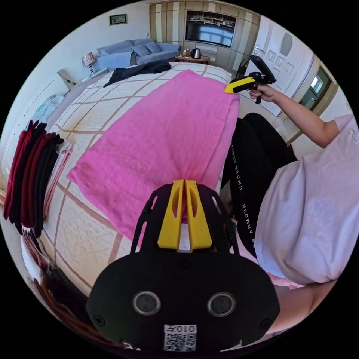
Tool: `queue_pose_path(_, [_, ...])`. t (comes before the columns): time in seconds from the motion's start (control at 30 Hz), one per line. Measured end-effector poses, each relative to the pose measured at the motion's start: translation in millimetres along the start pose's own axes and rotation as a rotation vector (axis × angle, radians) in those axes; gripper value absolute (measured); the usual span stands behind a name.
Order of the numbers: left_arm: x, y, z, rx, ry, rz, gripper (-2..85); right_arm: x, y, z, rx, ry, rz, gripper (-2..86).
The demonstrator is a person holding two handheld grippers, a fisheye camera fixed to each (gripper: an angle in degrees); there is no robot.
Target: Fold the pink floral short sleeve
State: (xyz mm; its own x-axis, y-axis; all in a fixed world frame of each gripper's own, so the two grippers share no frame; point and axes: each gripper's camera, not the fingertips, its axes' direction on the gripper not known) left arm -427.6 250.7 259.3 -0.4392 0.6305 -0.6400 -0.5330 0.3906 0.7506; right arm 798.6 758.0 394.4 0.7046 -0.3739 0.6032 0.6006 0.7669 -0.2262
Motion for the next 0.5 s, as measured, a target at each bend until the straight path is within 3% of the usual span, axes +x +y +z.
queue_pose_path(0.07, [-4.9,8.4,-1.4,0.056,0.048,-0.078,0.2,1.6,6.7,3.4,-0.043,0.001,0.01,2.2])
queue_pose_path(0.13, [-5.1,14.6,-9.8,0.098,0.063,-0.134,0.5,9.1,22.8,-16.9,0.032,0.017,0.083,3.3])
queue_pose_path(0.27, [32.1,6.9,-47.3,0.242,-0.099,-0.067,2.6,35.6,64.1,-36.8,0.092,0.013,0.382,9.4])
queue_pose_path(0.33, [47.7,-6.3,-48.9,0.267,-0.117,-0.025,4.0,53.6,97.4,-31.0,0.153,-0.156,0.589,13.2])
queue_pose_path(0.43, [76.7,-34.8,-35.3,0.303,-0.102,0.091,5.0,68.2,130.7,-8.4,0.269,-0.399,0.756,14.1])
queue_pose_path(0.5, [98.1,-59.5,-20.7,0.297,-0.065,0.182,5.1,72.2,140.0,7.7,0.282,-0.459,0.809,14.2])
